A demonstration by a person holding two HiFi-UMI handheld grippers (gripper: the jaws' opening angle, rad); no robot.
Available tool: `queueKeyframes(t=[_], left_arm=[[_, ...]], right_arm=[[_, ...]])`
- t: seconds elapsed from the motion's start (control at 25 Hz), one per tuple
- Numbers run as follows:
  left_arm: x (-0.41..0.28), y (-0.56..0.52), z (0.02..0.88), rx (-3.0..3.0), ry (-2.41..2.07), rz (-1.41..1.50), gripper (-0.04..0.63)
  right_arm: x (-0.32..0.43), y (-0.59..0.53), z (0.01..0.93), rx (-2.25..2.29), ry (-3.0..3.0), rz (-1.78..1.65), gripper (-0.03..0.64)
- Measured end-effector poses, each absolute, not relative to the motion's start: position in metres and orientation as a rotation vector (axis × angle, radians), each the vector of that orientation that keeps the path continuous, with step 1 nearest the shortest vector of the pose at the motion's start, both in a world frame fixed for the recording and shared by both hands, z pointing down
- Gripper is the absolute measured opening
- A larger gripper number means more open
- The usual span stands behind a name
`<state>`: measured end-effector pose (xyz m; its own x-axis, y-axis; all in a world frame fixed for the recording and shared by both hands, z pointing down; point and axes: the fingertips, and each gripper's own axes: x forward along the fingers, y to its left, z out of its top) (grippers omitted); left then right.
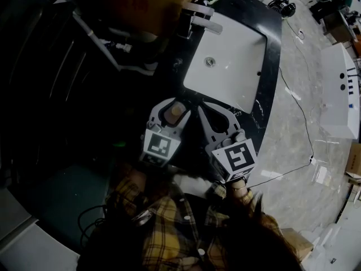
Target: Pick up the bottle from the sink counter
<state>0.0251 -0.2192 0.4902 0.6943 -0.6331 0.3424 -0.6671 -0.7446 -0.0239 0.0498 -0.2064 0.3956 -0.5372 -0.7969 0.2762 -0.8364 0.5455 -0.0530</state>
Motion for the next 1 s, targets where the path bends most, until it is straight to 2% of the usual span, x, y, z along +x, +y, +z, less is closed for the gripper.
queueKeyframes(t=[0.28,0.44,1.0], left_arm=[[0.0280,-0.2172,0.4884,2.833,-1.040,0.551,0.177],[0.0282,-0.2171,0.4879,2.860,-1.016,0.557,0.126],[0.0291,-0.2161,0.4908,2.870,-0.943,0.602,0.122]], right_arm=[[0.0491,-0.2047,0.3954,1.391,-2.562,0.268,0.017],[0.0486,-0.2035,0.3953,1.397,-2.560,0.266,0.017],[0.0479,-0.2022,0.3895,1.405,-2.558,0.229,0.017]])
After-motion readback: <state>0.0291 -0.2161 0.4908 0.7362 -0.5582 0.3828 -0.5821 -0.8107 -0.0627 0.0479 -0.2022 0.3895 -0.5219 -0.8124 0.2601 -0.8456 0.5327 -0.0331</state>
